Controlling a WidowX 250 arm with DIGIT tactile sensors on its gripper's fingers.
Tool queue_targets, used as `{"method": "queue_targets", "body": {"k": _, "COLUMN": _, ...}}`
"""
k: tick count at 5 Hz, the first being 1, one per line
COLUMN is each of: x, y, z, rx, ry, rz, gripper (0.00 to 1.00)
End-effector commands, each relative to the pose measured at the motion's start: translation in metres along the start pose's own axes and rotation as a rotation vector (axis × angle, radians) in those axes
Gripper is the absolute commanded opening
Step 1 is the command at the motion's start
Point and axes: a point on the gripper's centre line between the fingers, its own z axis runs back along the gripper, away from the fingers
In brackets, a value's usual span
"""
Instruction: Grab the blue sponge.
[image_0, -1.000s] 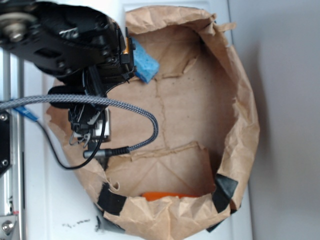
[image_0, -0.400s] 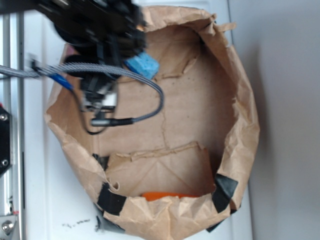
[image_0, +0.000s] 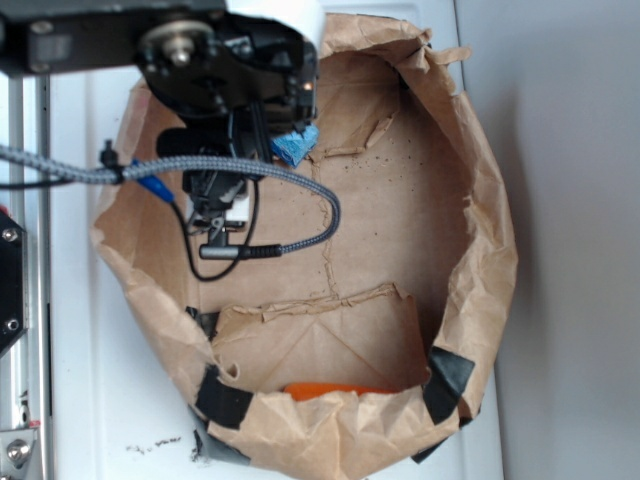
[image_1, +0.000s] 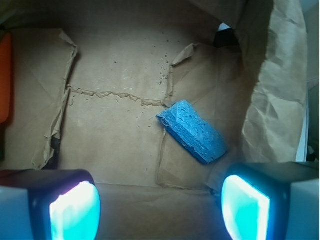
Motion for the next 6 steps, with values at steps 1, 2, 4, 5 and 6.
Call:
{"method": "queue_targets", "body": {"k": 1, "x": 0.005, "y": 0.001, "z": 0.008, "rx": 0.013, "ry": -0.034, "rz": -0.006, "gripper": 1.0}}
{"method": "queue_targets", "body": {"k": 2, "x": 0.01, "y": -0.011, "z": -0.007, "rx": -0.002, "ry": -0.07, "rz": -0.106, "gripper": 1.0}}
{"method": "queue_targets", "body": {"k": 4, "x": 0.029, "y": -0.017, "z": -0.014, "rx": -0.103, "ry": -0.113, "rz": -0.384, "gripper": 1.0}}
{"method": "queue_targets", "body": {"k": 5, "x": 0.03, "y": -0.011, "z": -0.019, "rx": -0.112, "ry": -0.092, "rz": -0.463, "gripper": 1.0}}
{"method": "queue_targets", "body": {"k": 6, "x": 0.025, "y": -0.003, "z": -0.038, "rx": -0.101, "ry": -0.083, "rz": -0.497, "gripper": 1.0}}
